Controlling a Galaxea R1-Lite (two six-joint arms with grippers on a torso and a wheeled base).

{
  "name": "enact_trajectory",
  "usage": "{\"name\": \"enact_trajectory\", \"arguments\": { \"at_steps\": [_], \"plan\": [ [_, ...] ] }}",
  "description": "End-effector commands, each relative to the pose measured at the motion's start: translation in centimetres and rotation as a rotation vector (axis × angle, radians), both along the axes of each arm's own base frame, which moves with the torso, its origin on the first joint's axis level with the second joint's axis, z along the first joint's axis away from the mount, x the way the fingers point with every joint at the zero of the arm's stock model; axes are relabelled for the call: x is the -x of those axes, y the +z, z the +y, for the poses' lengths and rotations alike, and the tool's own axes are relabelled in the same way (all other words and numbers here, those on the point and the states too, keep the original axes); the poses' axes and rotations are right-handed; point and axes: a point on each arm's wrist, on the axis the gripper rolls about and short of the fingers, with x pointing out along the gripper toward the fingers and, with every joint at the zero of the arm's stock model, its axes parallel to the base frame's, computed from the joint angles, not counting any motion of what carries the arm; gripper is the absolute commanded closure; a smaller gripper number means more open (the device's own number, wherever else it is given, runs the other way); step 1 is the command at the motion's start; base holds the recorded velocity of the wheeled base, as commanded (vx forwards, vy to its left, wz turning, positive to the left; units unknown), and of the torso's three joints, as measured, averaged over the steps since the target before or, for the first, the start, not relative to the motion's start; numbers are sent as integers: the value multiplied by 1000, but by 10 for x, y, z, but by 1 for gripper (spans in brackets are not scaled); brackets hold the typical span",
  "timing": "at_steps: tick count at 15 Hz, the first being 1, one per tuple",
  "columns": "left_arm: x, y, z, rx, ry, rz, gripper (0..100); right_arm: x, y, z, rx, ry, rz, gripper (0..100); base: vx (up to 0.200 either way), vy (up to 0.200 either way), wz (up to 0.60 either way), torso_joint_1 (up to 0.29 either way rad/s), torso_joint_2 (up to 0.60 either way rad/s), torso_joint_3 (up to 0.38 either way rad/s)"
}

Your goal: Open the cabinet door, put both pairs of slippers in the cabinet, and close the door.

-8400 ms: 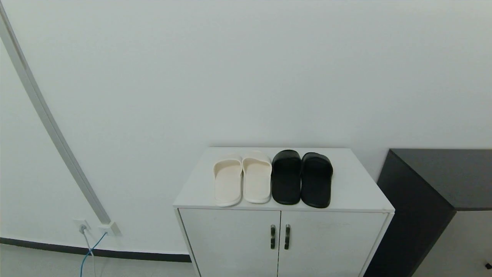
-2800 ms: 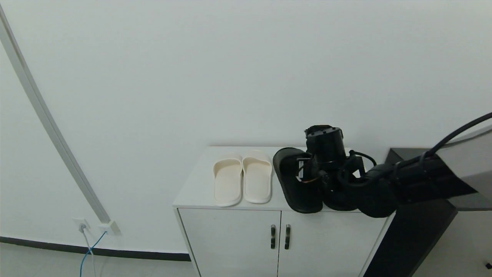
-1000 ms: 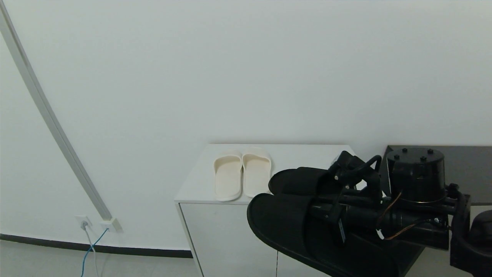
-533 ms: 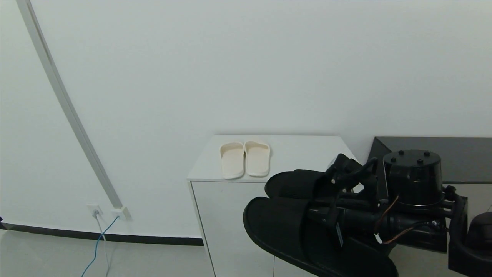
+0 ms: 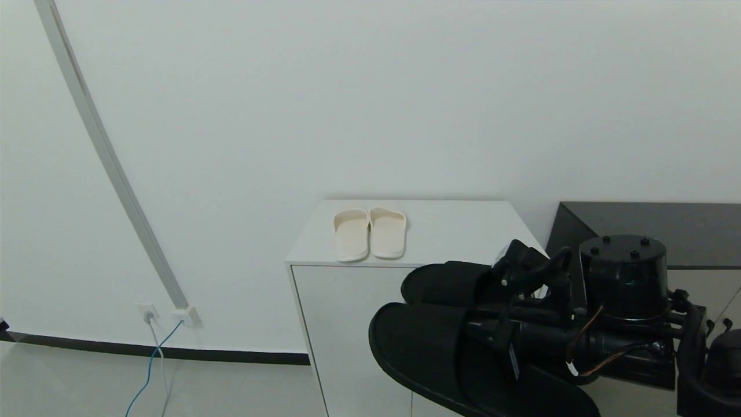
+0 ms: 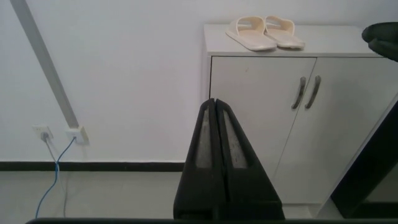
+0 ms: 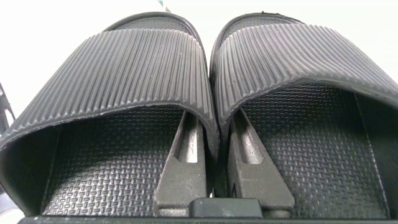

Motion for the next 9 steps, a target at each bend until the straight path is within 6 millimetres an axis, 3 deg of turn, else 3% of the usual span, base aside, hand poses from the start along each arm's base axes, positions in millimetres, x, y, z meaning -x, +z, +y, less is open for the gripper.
{"name": "enact_trajectory", "arguments": {
  "at_steps": [1, 6, 7, 9],
  "plan": [
    [0, 0, 0, 0, -1, 1, 100, 1, -3, -1, 8, 3, 10, 100, 0, 0, 0, 0, 0, 0],
    [0, 0, 0, -3, -2, 1, 100, 1, -4, -1, 7, 2, 5, 100, 0, 0, 0, 0, 0, 0],
    [0, 0, 0, 0, -4, 1, 0, 1, -4, -1, 6, 2, 4, 100, 0, 0, 0, 0, 0, 0],
    [0, 0, 0, 1, -2, -2, 0, 1, -4, -1, 7, 2, 5, 100, 0, 0, 0, 0, 0, 0]
  ]
}}
